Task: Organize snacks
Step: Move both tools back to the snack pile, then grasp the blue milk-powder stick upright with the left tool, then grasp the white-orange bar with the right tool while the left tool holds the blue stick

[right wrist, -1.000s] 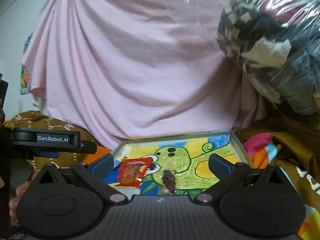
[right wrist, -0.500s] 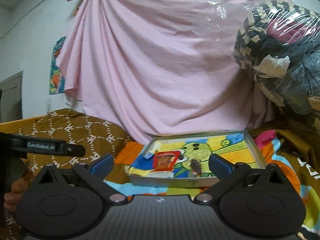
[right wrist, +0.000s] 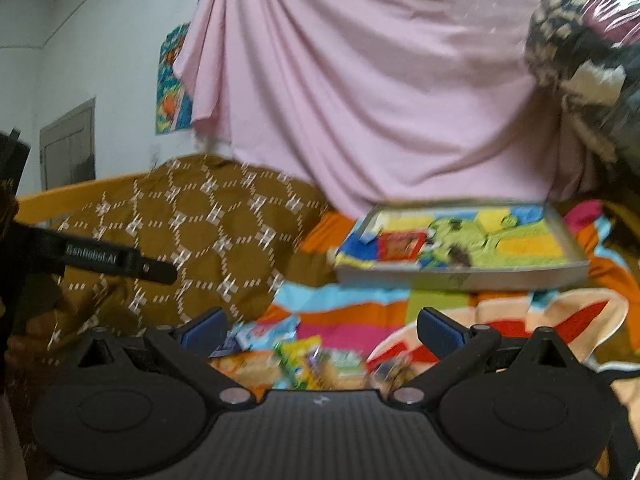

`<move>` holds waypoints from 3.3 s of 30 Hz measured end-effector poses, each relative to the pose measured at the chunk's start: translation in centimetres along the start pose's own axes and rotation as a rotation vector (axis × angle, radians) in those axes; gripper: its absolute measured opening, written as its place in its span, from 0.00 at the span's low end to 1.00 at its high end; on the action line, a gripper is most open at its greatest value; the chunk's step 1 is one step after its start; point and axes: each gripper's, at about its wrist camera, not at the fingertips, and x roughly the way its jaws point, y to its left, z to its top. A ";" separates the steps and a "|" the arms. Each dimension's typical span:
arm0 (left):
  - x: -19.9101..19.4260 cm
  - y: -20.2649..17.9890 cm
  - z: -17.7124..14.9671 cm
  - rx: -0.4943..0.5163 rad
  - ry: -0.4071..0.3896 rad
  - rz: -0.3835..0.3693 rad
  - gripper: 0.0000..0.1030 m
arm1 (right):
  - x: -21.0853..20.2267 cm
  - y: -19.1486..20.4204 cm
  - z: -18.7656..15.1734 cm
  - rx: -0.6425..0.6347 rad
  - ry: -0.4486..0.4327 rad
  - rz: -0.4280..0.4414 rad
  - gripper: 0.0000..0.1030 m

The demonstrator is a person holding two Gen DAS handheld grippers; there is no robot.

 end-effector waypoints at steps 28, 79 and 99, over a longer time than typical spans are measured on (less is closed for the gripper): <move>6.1 0.9 -1.3 0.238 0.328 -0.233 0.89 | 6.6 3.4 -3.4 -0.003 0.303 0.192 1.00; 8.6 5.4 0.7 -0.043 0.309 -0.270 0.23 | 13.1 7.8 -2.7 -0.017 0.379 0.077 1.00; 8.0 6.3 1.4 -0.118 0.250 -0.282 0.23 | 16.9 6.3 -3.2 0.289 0.626 0.086 0.74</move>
